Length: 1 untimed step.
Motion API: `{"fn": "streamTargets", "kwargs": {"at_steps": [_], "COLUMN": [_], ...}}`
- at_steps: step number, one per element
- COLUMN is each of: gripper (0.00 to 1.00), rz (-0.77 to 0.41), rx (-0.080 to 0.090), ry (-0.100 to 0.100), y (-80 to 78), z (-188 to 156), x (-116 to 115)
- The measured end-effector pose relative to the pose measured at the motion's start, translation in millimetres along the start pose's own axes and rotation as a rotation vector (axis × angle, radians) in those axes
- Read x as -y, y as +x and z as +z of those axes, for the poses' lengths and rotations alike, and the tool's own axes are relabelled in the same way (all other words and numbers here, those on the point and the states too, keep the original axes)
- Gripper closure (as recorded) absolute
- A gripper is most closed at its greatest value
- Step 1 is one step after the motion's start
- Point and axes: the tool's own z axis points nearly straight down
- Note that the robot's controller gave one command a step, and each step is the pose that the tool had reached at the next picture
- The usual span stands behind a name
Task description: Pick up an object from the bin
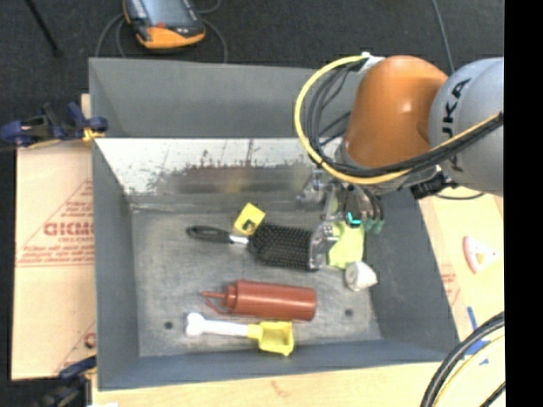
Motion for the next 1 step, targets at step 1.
{"fn": "streamTargets", "kwargs": {"at_steps": [1], "gripper": [0.0], "rz": [0.0], "rx": [0.008], "ry": [0.0], "y": [-1.3], "z": [-4.7], "x": [0.1]}}
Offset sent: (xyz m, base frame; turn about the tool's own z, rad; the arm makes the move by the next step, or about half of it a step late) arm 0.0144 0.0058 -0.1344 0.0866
